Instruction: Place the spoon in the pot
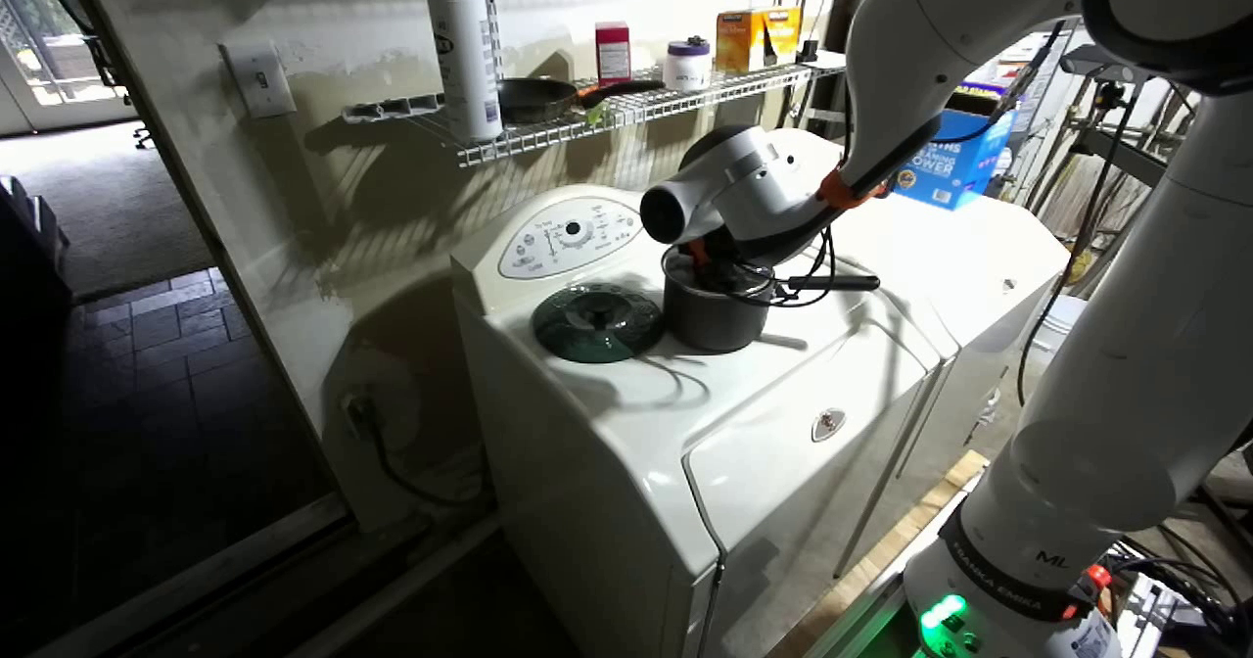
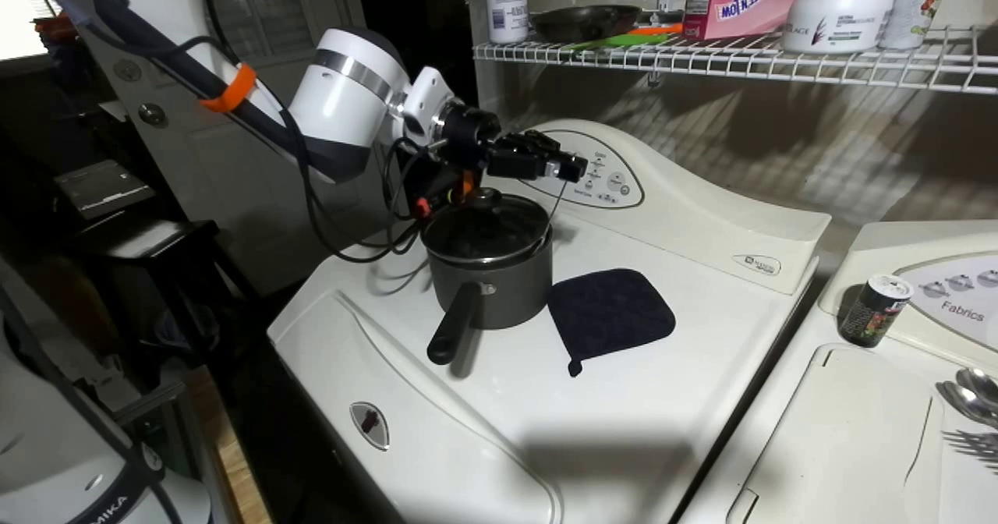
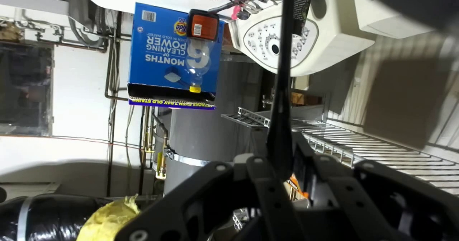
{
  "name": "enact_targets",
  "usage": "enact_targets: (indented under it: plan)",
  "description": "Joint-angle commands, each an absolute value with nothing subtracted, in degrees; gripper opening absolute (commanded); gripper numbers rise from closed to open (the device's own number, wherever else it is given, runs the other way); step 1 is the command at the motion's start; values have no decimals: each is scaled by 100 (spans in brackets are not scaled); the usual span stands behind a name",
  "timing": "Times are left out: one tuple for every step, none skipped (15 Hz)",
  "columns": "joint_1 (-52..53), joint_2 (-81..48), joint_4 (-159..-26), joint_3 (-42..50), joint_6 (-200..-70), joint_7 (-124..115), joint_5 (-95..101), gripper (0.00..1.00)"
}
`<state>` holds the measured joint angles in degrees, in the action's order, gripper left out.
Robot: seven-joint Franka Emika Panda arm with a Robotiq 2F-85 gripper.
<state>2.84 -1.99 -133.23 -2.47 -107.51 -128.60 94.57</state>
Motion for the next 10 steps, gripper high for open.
enact_targets:
  plan:
    - [259,-456,-13183,-252,-10680,-12766,9304,5]
    - [256,-467,-13173,-250,-10685,-12739,9274,5]
    - [254,-475,-13163,-249,-10696,-12726,9251,5]
    - [250,-487,-13149,-247,-10705,-12698,9207,5]
    - [247,-498,-13135,-245,-10712,-12666,9160,5]
    - [243,-514,-13114,-243,-10717,-12640,9118,5]
    - [237,-531,-13097,-240,-10720,-12616,9085,5]
    - [233,-547,-13084,-238,-10721,-12601,9066,5]
    - [227,-564,-13064,-237,-10725,-12579,9045,5]
    - [220,-581,-13046,-236,-10731,-12549,9018,5]
